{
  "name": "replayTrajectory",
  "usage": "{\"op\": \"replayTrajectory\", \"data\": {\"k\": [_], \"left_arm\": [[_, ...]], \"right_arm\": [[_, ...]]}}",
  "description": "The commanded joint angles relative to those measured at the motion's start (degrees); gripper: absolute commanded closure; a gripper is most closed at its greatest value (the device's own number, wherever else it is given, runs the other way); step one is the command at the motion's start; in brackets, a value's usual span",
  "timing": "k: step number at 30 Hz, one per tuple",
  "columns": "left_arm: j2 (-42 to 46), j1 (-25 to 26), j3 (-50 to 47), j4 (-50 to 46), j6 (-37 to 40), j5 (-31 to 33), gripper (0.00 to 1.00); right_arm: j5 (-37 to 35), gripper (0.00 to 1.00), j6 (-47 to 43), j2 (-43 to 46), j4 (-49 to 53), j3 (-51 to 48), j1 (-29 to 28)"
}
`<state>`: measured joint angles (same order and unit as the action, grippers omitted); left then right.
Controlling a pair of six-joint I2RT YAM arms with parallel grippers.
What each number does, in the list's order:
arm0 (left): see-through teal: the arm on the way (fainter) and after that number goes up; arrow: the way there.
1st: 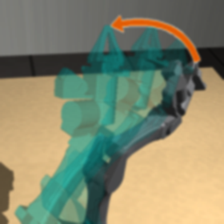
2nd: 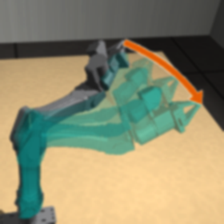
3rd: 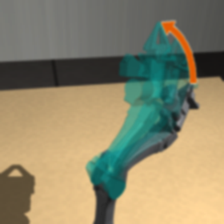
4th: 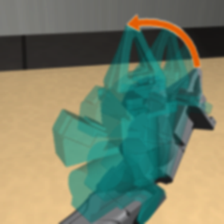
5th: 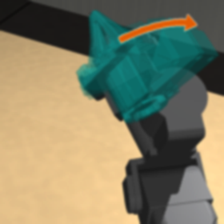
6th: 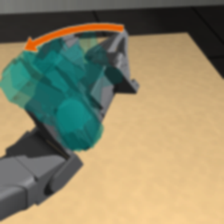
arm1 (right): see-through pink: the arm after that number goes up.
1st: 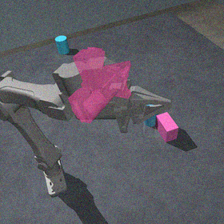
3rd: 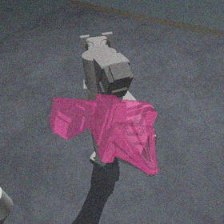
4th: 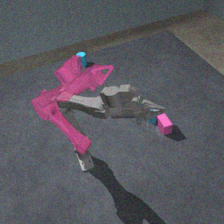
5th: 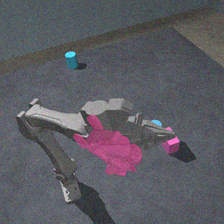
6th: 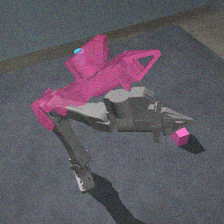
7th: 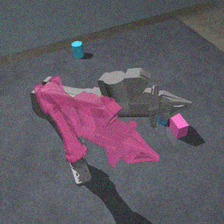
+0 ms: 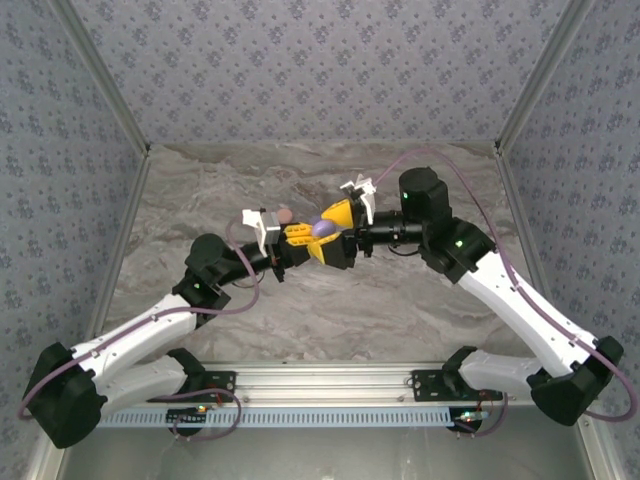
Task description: Insert the wireless bluetooth earbuds into the charging case
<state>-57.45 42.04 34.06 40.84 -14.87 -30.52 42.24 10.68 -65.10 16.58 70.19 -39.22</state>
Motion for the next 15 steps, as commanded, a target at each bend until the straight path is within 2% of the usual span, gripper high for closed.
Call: {"op": "replayTrajectory", "data": {"k": [1, 4, 8, 11, 15], "left_arm": [[0.32, 0.06, 1.71, -0.28, 1.06, 1.51, 1.00], [0.32, 0.06, 1.85, -0.50, 1.16, 1.53, 1.00], [0.35, 0.02, 2.22, -1.99, 0.94, 2.16, 1.00], [0.32, 0.06, 2.14, -4.39, 0.72, 3.77, 1.00], [-0.30, -0.10, 1.88, -10.75, 1.07, 8.86, 1.00]], "right_arm": [[0.24, 0.00, -1.10, 2.50, 0.74, -1.16, -1.38], [-2.35, 0.00, -1.59, 2.52, 2.43, -1.38, -1.47], [-9.81, 0.00, -3.25, 2.56, 6.91, -0.30, -1.25], [-18.94, 0.00, -3.47, 3.24, 10.35, 0.79, -0.49], [-36.93, 0.00, -1.40, 4.63, 15.58, 1.12, 1.46]]}}
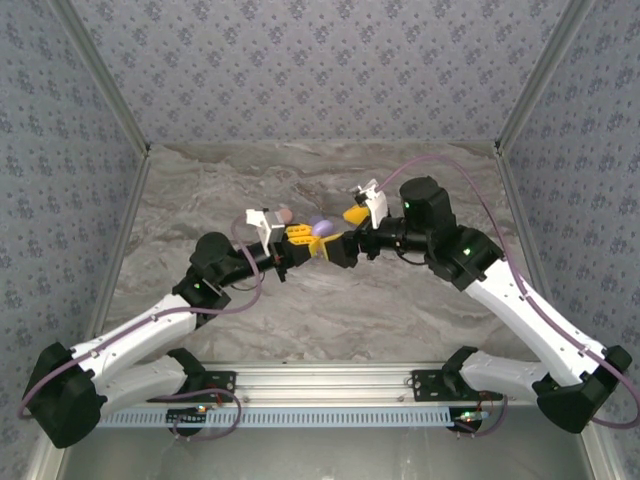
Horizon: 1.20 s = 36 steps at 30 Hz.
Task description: Insert the wireless bluetooth earbuds into the charging case
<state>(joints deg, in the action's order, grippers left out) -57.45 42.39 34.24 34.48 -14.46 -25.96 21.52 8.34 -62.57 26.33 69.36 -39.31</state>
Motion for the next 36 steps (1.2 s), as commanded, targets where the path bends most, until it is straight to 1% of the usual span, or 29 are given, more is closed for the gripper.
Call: {"op": "replayTrajectory", "data": {"k": [1, 2, 3, 6, 9, 12, 19, 22, 27, 29, 31, 36], "left_arm": [[-0.82, -0.72, 1.97, -6.31, 0.66, 5.38, 1.00], [-1.63, -1.30, 2.50, -9.24, 0.59, 6.24, 1.00], [-2.74, -2.01, 2.96, -11.79, 0.30, 7.02, 1.00], [-6.96, -5.03, 2.86, -13.74, -2.86, 7.85, 1.00], [-12.77, -7.45, 3.62, -14.80, -5.48, 7.87, 1.00], [-19.35, -7.71, 6.57, -17.95, -5.46, 9.41, 1.00], [-34.45, -7.69, 16.33, -24.15, -5.71, 9.03, 1.00], [-39.04, -7.73, 20.21, -26.64, -6.00, 10.00, 1.00], [-45.41, -7.73, 24.91, -29.11, -7.10, 9.32, 1.00], [-47.04, -7.71, 25.67, -29.46, -7.37, 9.22, 0.97], [-48.32, -7.83, 26.37, -29.97, -7.43, 9.45, 0.91], [-50.06, -7.84, 27.20, -30.42, -7.67, 9.60, 0.81]], "right_arm": [[-19.08, 0.00, 1.74, 2.54, 7.16, 1.51, 2.44], [-22.19, 0.00, 3.18, 3.22, 7.85, 0.89, 3.65], [-23.81, 0.00, 6.24, 4.27, 7.86, -0.28, 5.14], [-24.15, 0.00, 8.98, 8.47, 5.37, -5.93, 9.60], [-23.17, 0.00, 10.71, 11.25, 4.45, -9.00, 12.49], [-22.92, 0.00, 11.43, 11.94, 5.54, -10.40, 13.95], [-21.37, 0.00, 12.53, 11.45, 5.28, -12.86, 15.20], [-20.89, 0.00, 12.43, 11.30, 5.27, -13.44, 15.60], [-18.55, 0.00, 12.57, 11.08, 5.05, -14.32, 17.71], [-17.68, 0.00, 12.57, 11.15, 5.07, -14.60, 18.49], [-17.22, 0.00, 12.55, 11.17, 5.05, -14.78, 19.10], [-16.72, 0.00, 12.54, 11.29, 5.40, -14.87, 19.99]]}}
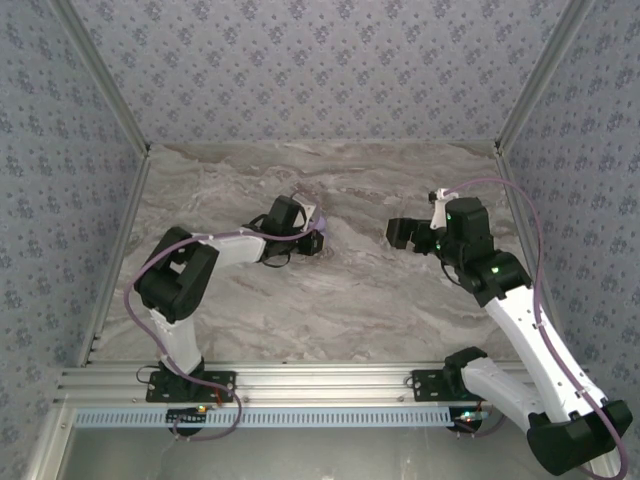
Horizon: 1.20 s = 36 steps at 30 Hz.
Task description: Insert the wireless bluetooth earbuds into the charging case
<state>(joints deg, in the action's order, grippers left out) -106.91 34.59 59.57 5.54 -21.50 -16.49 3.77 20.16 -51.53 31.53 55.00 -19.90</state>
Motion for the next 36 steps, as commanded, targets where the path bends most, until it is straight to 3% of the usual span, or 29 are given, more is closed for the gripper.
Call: {"op": "replayTrajectory", "data": {"k": [1, 11, 21, 27, 31, 36], "left_arm": [[-0.74, -0.02, 1.86, -1.56, -0.57, 0.43, 0.78], [4.68, -0.32, 0.91, -6.83, 3.14, 6.34, 0.52], [24.14, -2.72, -3.08, -9.24, 8.65, 13.75, 0.33], [37.17, -2.99, -11.82, -5.09, 10.70, 24.39, 0.22], [44.95, -3.95, -20.32, 1.90, 12.09, 32.93, 0.11], [48.57, -10.08, -31.71, 13.93, 13.46, 36.65, 0.06]], "right_arm": [[0.98, 0.00, 0.75, 0.20, 0.21, -0.57, 0.74], [3.73, 0.00, -2.37, -0.28, 2.66, 1.56, 5.66], [2.81, 0.00, -9.79, 1.93, -0.36, 4.01, 10.57], [-6.47, 0.00, -9.82, 7.64, -10.76, -4.12, 12.24], [-10.52, 0.00, -13.83, 10.21, -22.30, -15.99, 13.68], [-14.43, 0.00, -19.10, 6.62, -40.67, -31.12, 15.70]]}}
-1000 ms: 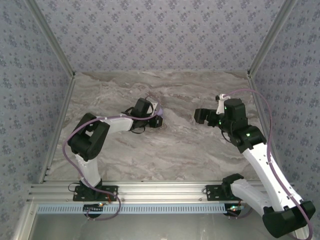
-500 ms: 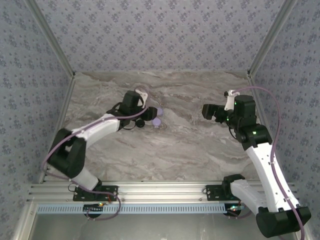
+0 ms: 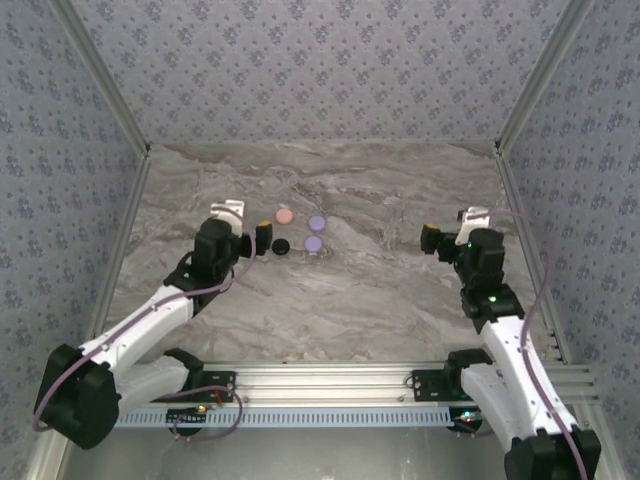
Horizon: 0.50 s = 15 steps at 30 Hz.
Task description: Insert the wireless bluetooth earbuds into the charging case
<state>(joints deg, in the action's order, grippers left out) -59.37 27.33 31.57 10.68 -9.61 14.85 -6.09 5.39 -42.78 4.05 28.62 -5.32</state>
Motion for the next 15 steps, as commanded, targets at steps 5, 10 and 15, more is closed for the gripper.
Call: {"op": "replayTrajectory", "data": {"k": [5, 10, 15], "left_arm": [[1.72, -9.53, -11.15, 15.55, 0.02, 7.34, 0.05], [2.77, -12.53, -11.91, 15.60, 3.14, 7.18, 0.05], [-0.21, -14.92, -13.91, 20.24, 8.82, 5.90, 0.04]], "right_arm": [[-2.10, 0.00, -4.77, -15.23, -30.63, -11.76, 5.13], [3.99, 0.00, -6.18, -25.06, -47.99, -14.34, 6.18], [12.58, 0.00, -9.97, -32.48, -51.19, -12.55, 7.07]]}}
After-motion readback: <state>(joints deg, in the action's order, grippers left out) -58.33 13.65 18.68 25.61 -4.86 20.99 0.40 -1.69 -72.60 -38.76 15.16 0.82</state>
